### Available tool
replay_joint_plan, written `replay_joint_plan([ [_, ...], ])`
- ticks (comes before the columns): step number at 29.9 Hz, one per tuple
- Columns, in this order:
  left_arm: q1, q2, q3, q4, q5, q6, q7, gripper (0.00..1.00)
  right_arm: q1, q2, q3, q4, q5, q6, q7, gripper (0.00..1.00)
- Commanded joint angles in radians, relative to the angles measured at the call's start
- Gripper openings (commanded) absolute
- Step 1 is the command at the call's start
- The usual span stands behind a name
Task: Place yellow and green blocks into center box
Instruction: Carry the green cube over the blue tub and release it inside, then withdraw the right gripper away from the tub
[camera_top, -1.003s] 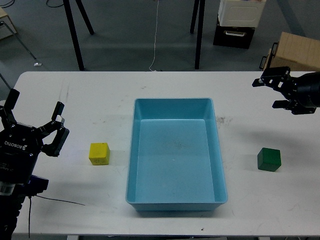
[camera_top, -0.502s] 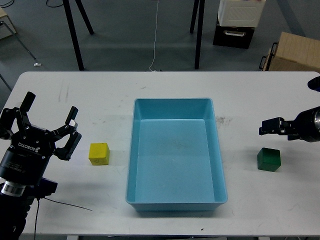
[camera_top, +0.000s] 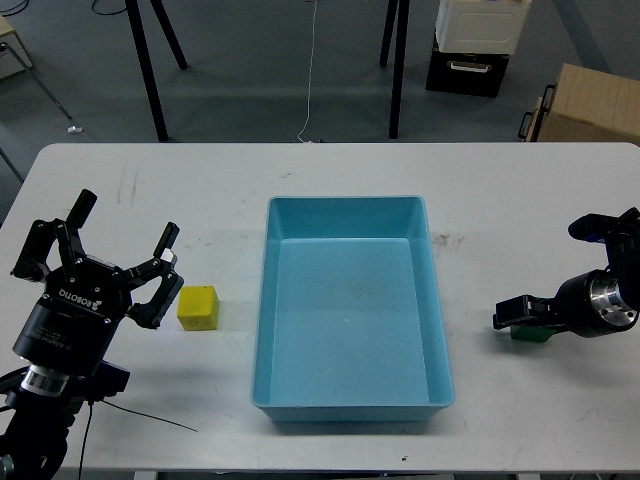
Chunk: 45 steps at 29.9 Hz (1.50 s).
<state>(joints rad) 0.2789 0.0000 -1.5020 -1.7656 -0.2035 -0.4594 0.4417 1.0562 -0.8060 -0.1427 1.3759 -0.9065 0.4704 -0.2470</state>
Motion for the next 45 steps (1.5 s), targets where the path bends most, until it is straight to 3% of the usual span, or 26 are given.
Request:
replay_joint_plan([
  [1,0.000,0.000,0.005,0.000,0.019,0.002,-0.001,1.00,-0.002,0.007,0.000,0.003,0.000,-0.004,-0.001,0.43],
  [3,0.000,0.000,0.005,0.000,0.019,0.008,-0.001,1.00,-0.004,0.007,0.000,0.005,0.000,-0.007,0.000,0.18],
  [5,0.000,0.000,0.005,0.001,0.019,0.012,-0.001,1.00,-0.002,-0.001,0.006,0.015,0.000,-0.007,0.000,0.06],
  [7,0.000,0.000,0.005,0.001,0.021,0.013,-0.001,1.00,-0.002,-0.007,0.024,0.032,0.000,-0.009,-0.001,0.01],
  [16,-0.001,0.000,0.020,0.001,0.021,0.019,-0.003,1.00,0.085,-0.032,0.259,0.132,0.070,-0.024,0.008,0.01],
  [22,-0.001,0.000,0.029,0.003,0.021,0.019,-0.003,1.00,0.272,0.210,0.120,0.077,0.333,-0.018,-0.003,0.01],
  [24,0.000,0.000,0.023,0.003,0.021,0.019,-0.003,1.00,0.297,0.278,0.045,0.042,0.322,-0.024,-0.003,0.09],
  [26,0.000,0.000,0.020,0.003,0.021,0.021,-0.003,1.00,0.288,0.330,0.008,-0.017,0.290,-0.030,0.000,0.32],
  [28,0.000,0.000,0.023,0.003,0.021,0.021,-0.003,1.00,0.265,0.352,0.003,-0.052,0.264,-0.032,0.002,0.37],
  [30,0.000,0.000,0.028,0.003,0.021,0.021,-0.003,1.00,0.231,0.361,0.011,-0.058,0.261,-0.033,0.003,0.67],
  [33,0.000,0.000,0.028,0.003,0.021,0.021,-0.003,1.00,0.215,0.354,0.029,-0.057,0.268,-0.055,0.006,0.95],
  [41,-0.001,0.000,0.029,0.003,0.021,0.035,-0.003,1.00,0.199,0.295,0.120,-0.063,0.282,-0.064,0.005,0.97],
  [45,-0.004,0.000,0.029,0.003,0.022,0.036,-0.003,1.00,0.170,0.266,0.231,-0.096,0.420,-0.139,0.009,0.97],
])
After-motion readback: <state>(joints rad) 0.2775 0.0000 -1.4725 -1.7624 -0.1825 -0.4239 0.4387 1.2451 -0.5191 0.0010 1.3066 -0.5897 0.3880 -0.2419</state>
